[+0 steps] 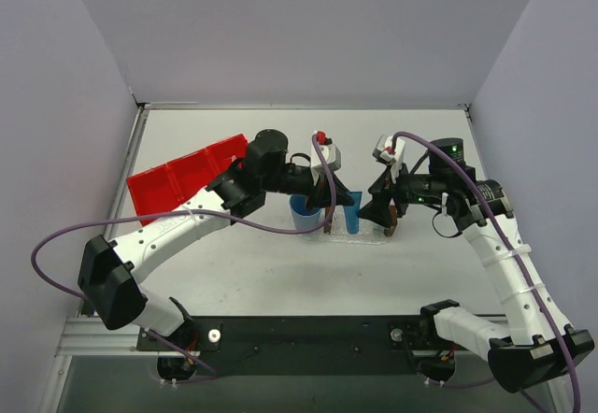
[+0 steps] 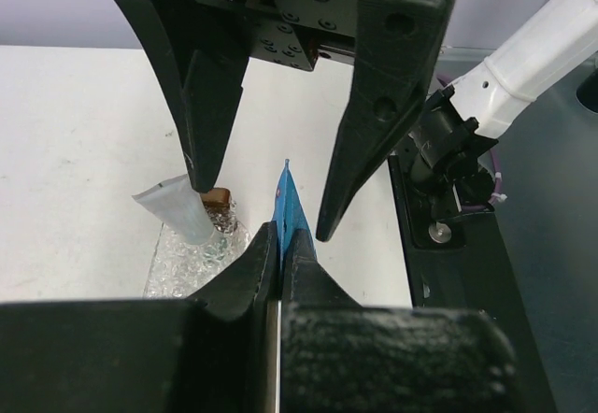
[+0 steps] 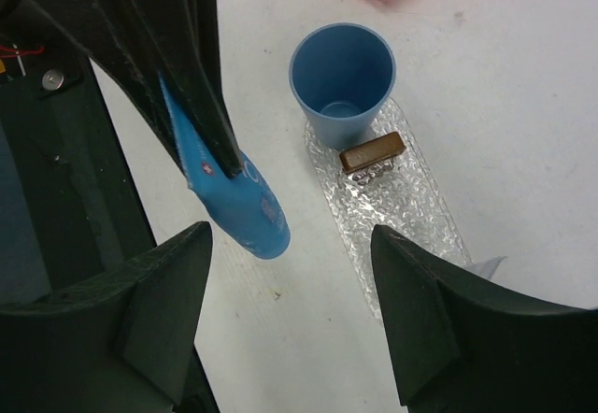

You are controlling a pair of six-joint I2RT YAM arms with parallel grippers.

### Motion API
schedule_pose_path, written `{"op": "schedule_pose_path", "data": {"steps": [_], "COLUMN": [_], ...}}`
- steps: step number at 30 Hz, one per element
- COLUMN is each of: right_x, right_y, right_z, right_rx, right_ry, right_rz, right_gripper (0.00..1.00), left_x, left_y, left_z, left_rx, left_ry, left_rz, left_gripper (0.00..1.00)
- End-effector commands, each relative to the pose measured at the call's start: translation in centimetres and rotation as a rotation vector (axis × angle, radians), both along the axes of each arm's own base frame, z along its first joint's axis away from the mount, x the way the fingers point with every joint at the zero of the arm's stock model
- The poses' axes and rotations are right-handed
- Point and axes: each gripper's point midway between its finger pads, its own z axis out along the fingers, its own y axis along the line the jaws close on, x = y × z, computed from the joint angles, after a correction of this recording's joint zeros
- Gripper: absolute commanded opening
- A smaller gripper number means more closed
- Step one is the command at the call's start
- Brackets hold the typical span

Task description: Prepare toiletry sets of a toothbrush and toothpaste on the tray

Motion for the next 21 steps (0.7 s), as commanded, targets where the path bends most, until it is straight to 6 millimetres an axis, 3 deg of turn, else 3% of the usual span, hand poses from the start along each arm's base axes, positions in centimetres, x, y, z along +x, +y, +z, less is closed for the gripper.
{"op": "schedule_pose_path", "data": {"steps": [1, 5, 21], "right_x": [-1.1, -1.3, -1.3], "right_y": [1.6, 2.0, 2.9], "right_z": [0.6, 0.5, 1.0], "right_rx": [0.025, 0.025, 0.02], "right_ry": [-0.005, 0.003, 0.008], "right_rz": [0.092, 0.109, 0.142], "right_gripper": [0.63, 0.62, 0.42], "left_x": [-0.8, -0.6, -0.4], "left_y": [0.2, -0.1, -0.5], "left_z": [4.5, 4.2, 2.4], "left_rx": [-0.087, -0.082, -0.037], "left_ry": [-0.073, -0.068, -0.046], "left_rz": [-0.047, -0.052, -0.059], "left_gripper": [0.0, 0.0, 0.0]}}
